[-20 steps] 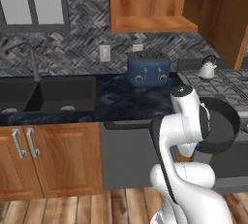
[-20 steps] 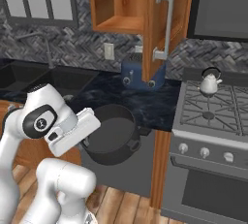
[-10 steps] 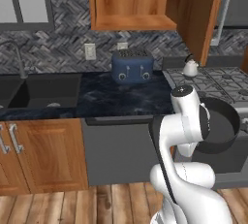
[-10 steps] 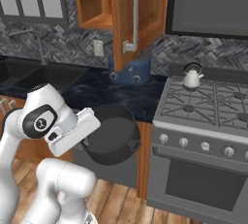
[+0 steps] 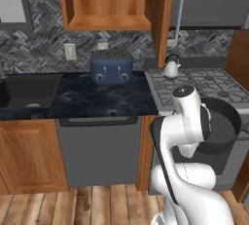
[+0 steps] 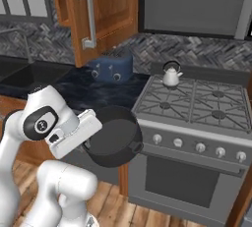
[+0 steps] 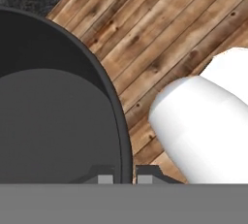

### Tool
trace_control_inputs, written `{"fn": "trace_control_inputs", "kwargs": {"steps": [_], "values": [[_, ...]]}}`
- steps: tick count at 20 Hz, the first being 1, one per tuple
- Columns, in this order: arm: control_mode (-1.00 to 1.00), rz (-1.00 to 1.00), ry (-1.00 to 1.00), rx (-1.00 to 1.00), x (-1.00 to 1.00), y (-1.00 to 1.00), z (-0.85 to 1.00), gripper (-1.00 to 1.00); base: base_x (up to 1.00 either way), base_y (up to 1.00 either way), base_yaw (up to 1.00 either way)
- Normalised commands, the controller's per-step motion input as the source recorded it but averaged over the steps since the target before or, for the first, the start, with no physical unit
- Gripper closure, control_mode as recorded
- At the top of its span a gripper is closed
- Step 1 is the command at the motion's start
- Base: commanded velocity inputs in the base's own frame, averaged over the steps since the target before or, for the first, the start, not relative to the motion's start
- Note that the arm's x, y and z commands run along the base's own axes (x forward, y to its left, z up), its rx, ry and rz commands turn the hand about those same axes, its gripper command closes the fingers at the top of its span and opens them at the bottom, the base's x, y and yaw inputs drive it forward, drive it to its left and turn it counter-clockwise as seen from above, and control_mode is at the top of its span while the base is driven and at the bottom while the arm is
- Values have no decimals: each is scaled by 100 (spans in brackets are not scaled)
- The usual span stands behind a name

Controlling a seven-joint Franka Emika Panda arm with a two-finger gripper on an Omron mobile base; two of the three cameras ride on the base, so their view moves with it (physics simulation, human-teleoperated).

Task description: Pick the kettle from the cabinet and place it on a stove burner. Then pick the pot from the counter and place it on another stove burner. Finally, turn both burners on.

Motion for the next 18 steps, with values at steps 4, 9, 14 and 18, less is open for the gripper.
{"fn": "trace_control_inputs", "kwargs": {"steps": [4, 9, 14, 18], "values": [[100, 0, 0, 0, 0, 0, 0, 100, -6, -61, 4], [100, 0, 0, 0, 0, 0, 0, 100, 0, -61, 4], [100, 0, 0, 0, 0, 0, 0, 100, 0, -61, 6], [100, 0, 0, 0, 0, 0, 0, 100, 0, -60, 7]]}}
